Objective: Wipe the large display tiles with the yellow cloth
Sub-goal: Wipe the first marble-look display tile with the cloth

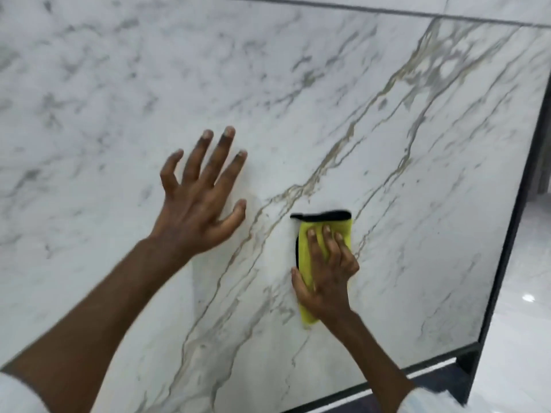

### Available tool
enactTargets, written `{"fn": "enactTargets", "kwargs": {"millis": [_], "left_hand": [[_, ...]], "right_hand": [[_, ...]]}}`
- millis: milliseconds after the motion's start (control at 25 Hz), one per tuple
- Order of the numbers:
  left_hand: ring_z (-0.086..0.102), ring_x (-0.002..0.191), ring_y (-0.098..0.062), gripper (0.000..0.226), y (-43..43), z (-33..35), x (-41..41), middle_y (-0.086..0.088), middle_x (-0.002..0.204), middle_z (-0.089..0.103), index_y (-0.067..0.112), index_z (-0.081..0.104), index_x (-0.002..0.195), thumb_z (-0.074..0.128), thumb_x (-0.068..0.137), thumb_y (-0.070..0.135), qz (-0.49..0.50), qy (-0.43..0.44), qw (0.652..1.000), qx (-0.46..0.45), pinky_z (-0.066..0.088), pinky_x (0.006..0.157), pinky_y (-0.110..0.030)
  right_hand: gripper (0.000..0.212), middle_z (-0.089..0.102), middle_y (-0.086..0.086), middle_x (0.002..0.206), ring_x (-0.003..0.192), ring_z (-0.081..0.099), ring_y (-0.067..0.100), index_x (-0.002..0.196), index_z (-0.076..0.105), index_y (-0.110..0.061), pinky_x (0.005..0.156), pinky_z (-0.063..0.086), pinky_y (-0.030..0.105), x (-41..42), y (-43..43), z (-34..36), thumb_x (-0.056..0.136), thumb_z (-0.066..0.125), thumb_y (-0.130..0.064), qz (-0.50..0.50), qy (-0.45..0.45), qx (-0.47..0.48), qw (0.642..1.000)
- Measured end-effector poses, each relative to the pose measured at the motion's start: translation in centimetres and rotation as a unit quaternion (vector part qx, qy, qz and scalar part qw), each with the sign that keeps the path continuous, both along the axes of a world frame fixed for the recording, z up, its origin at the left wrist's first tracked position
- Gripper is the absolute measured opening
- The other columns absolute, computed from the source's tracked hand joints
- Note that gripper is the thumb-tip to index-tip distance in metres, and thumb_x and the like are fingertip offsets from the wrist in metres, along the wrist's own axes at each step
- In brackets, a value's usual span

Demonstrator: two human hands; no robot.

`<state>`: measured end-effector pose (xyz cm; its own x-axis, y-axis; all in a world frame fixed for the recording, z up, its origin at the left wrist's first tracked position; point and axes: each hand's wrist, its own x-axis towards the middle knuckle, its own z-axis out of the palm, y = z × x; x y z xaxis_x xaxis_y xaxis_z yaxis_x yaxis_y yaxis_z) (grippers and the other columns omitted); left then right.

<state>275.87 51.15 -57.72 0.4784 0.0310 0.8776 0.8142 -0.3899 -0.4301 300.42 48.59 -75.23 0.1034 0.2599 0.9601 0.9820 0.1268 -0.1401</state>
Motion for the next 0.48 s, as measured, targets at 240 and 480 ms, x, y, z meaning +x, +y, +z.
{"fn": "enactTargets", "kwargs": {"millis": [240,480], "left_hand": [[0.018,0.161,-0.036,0.073,3.2,4.2,-2.0,-0.016,0.174,0.019,0.014,0.030,0.165,0.045,0.102,0.047,0.051,0.041,0.996,0.056,0.019,0.119,-0.058],[0.025,0.159,-0.037,0.070,3.6,3.2,-1.4,-0.016,0.171,0.026,0.013,0.037,0.162,0.047,0.100,0.042,0.025,0.016,0.996,0.080,0.025,0.119,-0.063]], "right_hand": [[0.084,0.029,-0.001,0.166,0.145,0.024,0.022,0.160,0.034,-0.032,0.106,0.030,0.057,1.6,1.9,26.0,0.080,0.053,-0.051,0.001,0.032,0.060,0.998],[0.077,0.030,0.006,0.167,0.149,0.030,0.033,0.162,0.027,-0.027,0.105,0.036,0.065,1.6,2.0,12.7,0.093,0.049,-0.053,-0.056,0.023,0.056,0.997]]}}
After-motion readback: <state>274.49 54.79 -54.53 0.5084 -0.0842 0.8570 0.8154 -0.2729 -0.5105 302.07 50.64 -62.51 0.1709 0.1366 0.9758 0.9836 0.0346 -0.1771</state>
